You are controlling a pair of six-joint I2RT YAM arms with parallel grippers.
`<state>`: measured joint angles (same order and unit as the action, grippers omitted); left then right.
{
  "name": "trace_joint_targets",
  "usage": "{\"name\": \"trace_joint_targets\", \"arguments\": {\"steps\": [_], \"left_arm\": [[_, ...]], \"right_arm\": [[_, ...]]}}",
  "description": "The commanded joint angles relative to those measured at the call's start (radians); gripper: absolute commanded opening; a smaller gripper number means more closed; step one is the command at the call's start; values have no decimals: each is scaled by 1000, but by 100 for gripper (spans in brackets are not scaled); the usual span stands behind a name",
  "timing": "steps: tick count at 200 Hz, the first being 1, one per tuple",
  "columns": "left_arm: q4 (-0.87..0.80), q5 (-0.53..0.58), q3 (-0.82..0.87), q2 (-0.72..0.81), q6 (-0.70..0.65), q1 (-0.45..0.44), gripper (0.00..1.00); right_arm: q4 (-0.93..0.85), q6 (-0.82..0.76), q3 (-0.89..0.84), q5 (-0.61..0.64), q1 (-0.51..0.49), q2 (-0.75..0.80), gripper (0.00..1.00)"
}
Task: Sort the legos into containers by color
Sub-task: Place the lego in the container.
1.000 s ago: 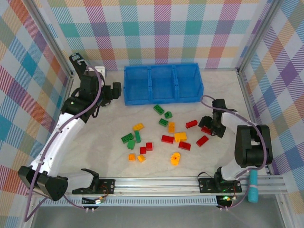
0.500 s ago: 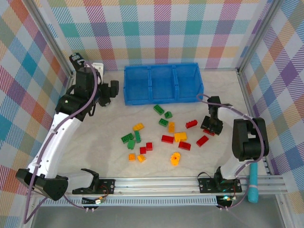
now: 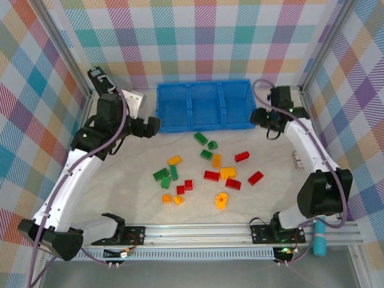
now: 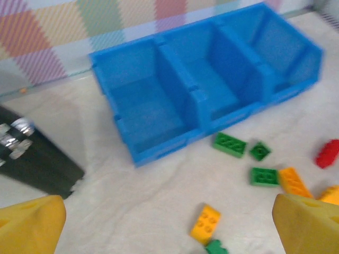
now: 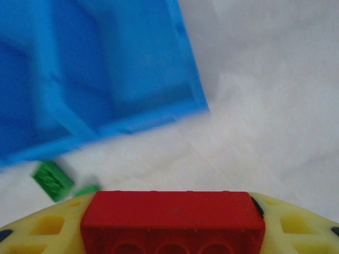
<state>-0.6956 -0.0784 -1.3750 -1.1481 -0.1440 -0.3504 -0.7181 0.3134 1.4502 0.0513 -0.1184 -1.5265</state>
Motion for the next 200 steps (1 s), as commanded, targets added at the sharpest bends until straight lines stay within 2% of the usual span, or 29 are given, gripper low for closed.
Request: {"name": "trace_joint_targets", "arguments": {"steps": [1, 30, 68, 119, 178, 200], "left_arm": [[41, -149, -20, 66, -2, -10, 100], [45, -173, -7, 108, -6, -12, 100], [25, -194, -15, 101, -21, -15, 100], [20, -184, -33, 91, -33, -25, 100], [23, -186, -30, 76, -60, -38, 100], [18, -189, -38, 58, -61, -38, 100]], "right_arm": [[-92, -96, 161, -37, -7, -111, 48], [-108, -159, 339, -18, -32, -264, 48], [-69, -241, 456, 26, -91, -428, 49], [-73, -258, 597, 125, -142, -648, 49], [-44, -231, 607, 148, -142, -734, 51], [-43, -230, 609, 146, -142, -751, 55]]}}
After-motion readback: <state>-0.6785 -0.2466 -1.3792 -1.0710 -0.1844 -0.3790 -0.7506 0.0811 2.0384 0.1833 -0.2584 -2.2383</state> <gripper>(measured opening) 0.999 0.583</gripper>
